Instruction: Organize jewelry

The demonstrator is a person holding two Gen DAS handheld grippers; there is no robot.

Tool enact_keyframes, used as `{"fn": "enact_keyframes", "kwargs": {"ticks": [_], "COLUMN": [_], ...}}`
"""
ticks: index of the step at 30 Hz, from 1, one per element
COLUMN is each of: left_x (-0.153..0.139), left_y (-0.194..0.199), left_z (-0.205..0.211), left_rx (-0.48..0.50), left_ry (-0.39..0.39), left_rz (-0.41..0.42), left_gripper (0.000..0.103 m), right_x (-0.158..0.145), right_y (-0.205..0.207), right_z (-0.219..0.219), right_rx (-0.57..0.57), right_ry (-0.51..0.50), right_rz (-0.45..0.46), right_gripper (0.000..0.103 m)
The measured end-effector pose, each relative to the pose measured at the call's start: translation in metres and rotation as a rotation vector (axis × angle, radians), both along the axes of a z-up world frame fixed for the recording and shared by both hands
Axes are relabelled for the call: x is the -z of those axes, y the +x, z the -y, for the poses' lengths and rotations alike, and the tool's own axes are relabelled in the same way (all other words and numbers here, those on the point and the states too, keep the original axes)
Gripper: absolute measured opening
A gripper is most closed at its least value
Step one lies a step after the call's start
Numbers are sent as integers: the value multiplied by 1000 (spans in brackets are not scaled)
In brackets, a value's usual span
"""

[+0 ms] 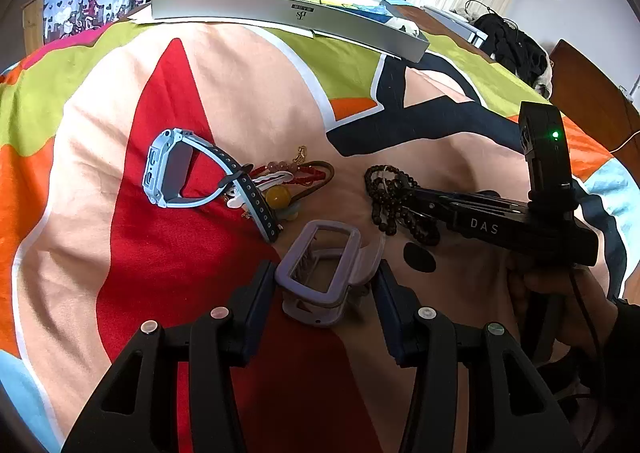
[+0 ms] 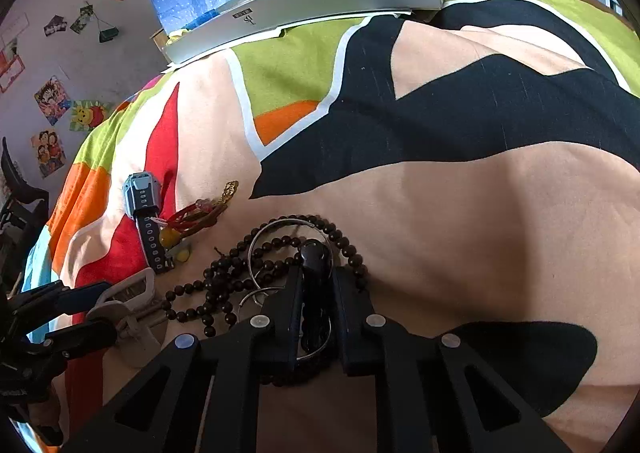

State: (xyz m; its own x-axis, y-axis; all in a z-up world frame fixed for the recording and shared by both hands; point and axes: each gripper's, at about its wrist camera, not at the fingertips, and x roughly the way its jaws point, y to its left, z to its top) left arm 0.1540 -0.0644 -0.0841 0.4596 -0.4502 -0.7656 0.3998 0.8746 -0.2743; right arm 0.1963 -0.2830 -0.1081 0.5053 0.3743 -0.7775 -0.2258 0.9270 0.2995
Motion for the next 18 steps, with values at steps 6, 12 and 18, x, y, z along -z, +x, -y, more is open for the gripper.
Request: {"fn": "enact_keyframes", "kwargs": {"ticks": [6,12,18], "left_x": [0,-2,-3], "left_y": [-2,-3,-6], "left_z": [1,1,3], "left_rx": [-13,-25,-24], "left_ry": [3,-4,-2], "left_rz": [5,5,9], "left_gripper": [43,43,43], "right_x": [-8,-15,-19], "right_y": [-5,-12,-20], "right_z": [-1,6,12], "right_rx": [2,19,32], "right_ry": [20,69,88], "right_rz": [25,21,11], "right_gripper": [13,13,13]}}
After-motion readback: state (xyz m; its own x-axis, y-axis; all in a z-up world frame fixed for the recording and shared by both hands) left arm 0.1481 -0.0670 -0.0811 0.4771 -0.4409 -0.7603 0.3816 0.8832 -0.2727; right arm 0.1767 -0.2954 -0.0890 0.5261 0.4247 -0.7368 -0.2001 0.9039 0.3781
